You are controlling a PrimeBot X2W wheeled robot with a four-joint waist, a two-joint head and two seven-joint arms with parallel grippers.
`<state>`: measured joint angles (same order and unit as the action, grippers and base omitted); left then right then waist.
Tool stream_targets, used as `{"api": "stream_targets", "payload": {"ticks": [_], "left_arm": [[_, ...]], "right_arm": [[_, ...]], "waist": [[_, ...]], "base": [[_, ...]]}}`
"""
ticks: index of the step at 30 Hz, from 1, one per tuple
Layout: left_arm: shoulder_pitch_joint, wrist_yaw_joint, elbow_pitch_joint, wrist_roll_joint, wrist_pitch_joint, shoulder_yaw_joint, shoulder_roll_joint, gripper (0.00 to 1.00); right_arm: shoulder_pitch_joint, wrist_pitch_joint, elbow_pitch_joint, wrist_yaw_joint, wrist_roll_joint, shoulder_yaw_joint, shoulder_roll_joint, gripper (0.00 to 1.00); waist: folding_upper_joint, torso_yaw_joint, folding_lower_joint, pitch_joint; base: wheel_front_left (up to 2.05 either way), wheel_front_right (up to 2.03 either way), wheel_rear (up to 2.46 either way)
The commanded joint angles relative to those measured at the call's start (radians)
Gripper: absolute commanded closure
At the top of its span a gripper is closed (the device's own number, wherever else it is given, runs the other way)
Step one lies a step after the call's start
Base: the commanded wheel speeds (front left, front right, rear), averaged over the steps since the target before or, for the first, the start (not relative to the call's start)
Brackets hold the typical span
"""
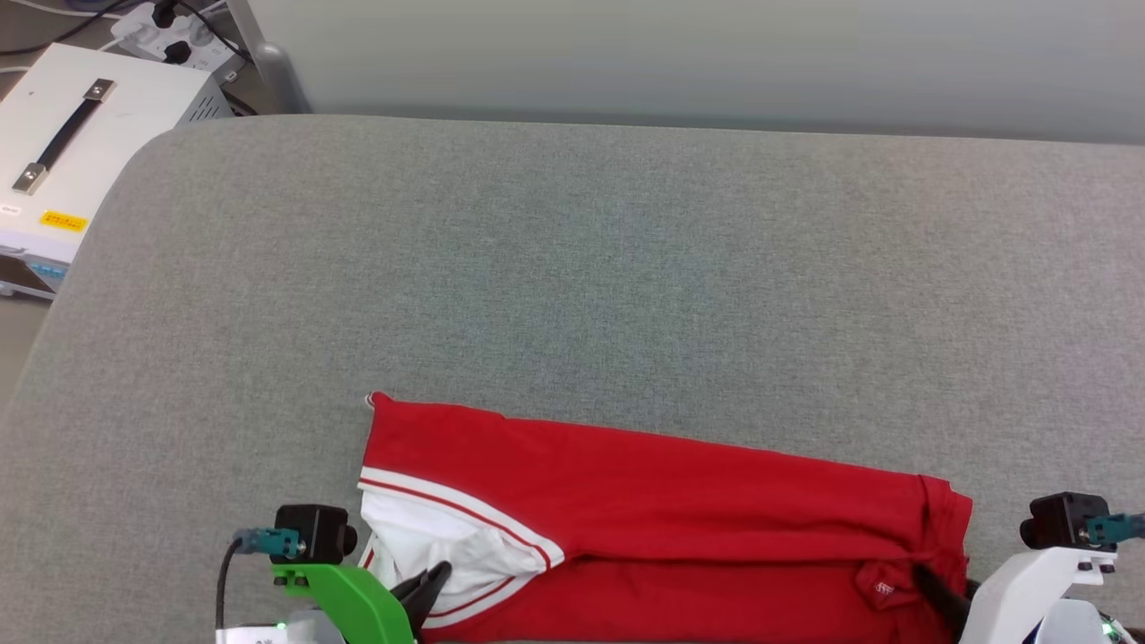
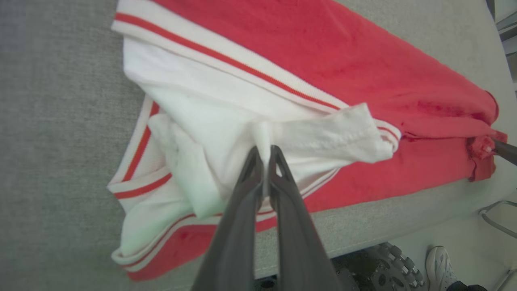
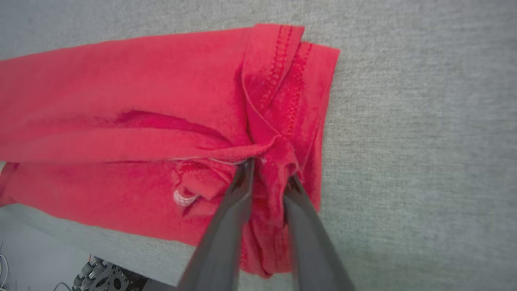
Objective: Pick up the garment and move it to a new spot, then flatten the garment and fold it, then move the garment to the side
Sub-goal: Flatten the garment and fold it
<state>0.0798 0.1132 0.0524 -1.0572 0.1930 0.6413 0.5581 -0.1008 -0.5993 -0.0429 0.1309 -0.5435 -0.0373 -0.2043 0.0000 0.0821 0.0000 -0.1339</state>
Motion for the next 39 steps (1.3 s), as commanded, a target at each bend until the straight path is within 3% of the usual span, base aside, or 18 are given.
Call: {"api": "stream_targets", "payload": {"ticks": [1, 8, 13, 22, 33, 39], "left_arm": [[0.006, -0.007, 0.015, -0.007, -0.007, 0.002, -0.014, 0.00], [0.051, -0.026, 0.047, 0.053, -0.115, -0.014, -0.043, 0.00], [0.087, -0.004, -0.008, 0.140, -0.212, -0.031, -0.033, 0.00], [0.090, 0.090, -0.081, 0.238, -0.420, -0.129, -0.061, 0.00], [0.044, 0.198, -0.208, 0.393, -0.454, -0.220, -0.100, 0.00], [0.021, 0.206, -0.247, 0.424, -0.454, -0.244, -0.120, 0.00]], "right_arm": [[-0.010, 0.030, -0.003, 0.000, 0.011, -0.005, 0.011, 0.00], [-0.016, 0.153, 0.037, 0.000, 0.033, -0.011, 0.041, 0.00], [-0.023, 0.167, 0.108, 0.000, 0.049, -0.032, 0.046, 0.00], [0.001, 0.023, 0.150, 0.000, 0.081, -0.121, 0.013, 0.00], [0.028, -0.108, 0.132, 0.000, 0.099, -0.134, 0.009, 0.00], [0.042, -0.130, 0.065, 0.000, 0.065, -0.091, 0.021, 0.00]], "waist": [[0.0000, -0.001, 0.0000, -0.002], [0.0000, -0.013, 0.0000, 0.007], [0.0000, -0.019, 0.0000, 0.023], [0.0000, -0.024, 0.0000, 0.032], [0.0000, 0.023, 0.0000, -0.022], [0.0000, 0.056, 0.0000, -0.062]], "base": [[0.00, 0.00, 0.00], [0.00, 0.00, 0.00], [0.00, 0.00, 0.00], [0.00, 0.00, 0.00], [0.00, 0.00, 0.00], [0.00, 0.00, 0.00]]}}
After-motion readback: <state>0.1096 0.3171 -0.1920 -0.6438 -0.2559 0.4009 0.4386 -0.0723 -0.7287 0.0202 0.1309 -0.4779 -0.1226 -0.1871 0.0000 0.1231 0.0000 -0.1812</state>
